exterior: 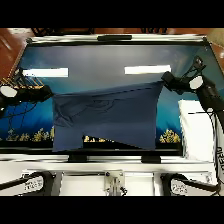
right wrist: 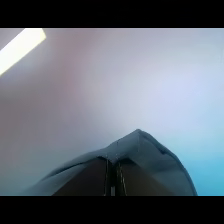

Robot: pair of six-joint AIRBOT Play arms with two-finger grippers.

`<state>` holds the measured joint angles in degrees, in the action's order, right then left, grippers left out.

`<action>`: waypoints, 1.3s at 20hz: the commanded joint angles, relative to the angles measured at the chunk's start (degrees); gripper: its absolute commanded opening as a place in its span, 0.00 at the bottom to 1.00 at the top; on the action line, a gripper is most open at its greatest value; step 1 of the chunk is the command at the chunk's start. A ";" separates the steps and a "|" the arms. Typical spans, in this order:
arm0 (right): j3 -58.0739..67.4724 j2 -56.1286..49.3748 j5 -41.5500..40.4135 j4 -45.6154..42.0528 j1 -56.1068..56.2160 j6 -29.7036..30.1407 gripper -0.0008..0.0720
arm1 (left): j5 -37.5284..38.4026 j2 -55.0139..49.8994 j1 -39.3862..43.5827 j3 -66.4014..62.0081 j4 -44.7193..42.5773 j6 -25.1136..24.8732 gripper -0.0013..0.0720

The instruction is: Fold the shirts.

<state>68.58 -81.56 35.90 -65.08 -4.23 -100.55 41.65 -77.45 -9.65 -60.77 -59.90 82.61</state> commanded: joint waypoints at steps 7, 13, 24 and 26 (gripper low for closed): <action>-0.20 1.68 22.82 -4.02 0.00 8.20 0.71 | 18.38 -8.20 -2.27 -10.82 -12.07 -8.28 0.75; -0.22 3.45 45.29 -15.28 0.00 13.03 0.71 | 34.56 -10.64 -3.21 -10.08 -14.10 -16.15 0.75; -0.26 3.43 44.59 -14.51 0.04 11.67 0.71 | 31.52 -10.62 -15.96 5.05 1.29 -19.19 0.74; -0.26 3.43 44.85 -14.47 0.04 11.58 0.71 | 27.36 -10.62 -14.82 6.14 3.39 -19.15 0.74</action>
<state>68.34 -78.17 80.29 -79.48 -4.23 -88.51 75.16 -87.94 -24.47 -57.17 -61.14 64.40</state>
